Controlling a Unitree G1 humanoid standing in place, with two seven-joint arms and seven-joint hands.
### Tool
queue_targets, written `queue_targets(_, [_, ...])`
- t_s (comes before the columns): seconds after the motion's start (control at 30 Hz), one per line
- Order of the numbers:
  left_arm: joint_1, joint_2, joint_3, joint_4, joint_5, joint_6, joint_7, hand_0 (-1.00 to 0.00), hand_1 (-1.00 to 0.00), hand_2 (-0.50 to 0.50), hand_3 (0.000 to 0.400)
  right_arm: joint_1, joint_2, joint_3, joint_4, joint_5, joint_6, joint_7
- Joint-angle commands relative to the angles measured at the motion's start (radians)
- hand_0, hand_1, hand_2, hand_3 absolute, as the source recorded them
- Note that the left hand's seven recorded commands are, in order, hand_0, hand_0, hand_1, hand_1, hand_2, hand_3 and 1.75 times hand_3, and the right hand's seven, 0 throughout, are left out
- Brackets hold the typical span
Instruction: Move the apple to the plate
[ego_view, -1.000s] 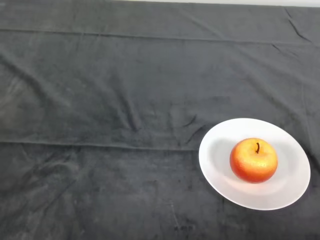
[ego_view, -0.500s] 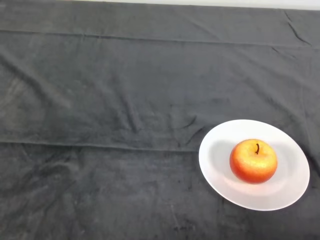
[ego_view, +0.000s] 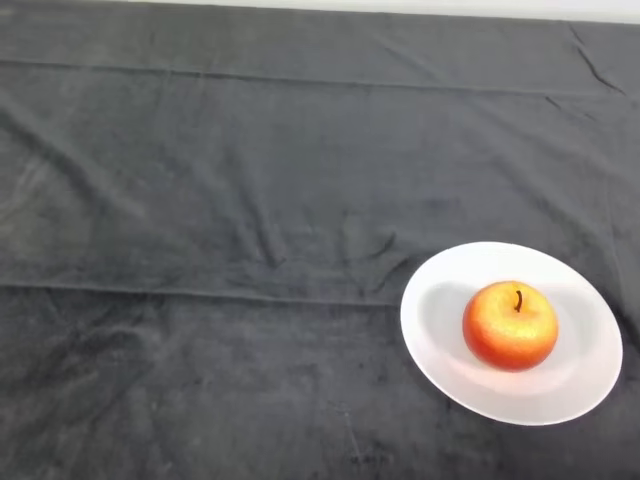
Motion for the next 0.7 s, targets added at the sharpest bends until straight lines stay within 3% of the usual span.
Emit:
queue_targets(0.03, [-0.041, -0.039, 0.051, 0.037, 0.038, 0.004, -0.009, 0.0, 0.0, 0.0, 0.0, -0.007, -0.018, -0.017, 0.017, 0.0089, 0.003, -0.0033])
queue_targets(0.7, [-0.07, -0.082, 0.104, 0.006, 0.104, 0.045, -0.051, 0.0, 0.0, 0.0, 0.0, -0.007, -0.018, -0.017, 0.016, 0.0086, 0.003, -0.0036])
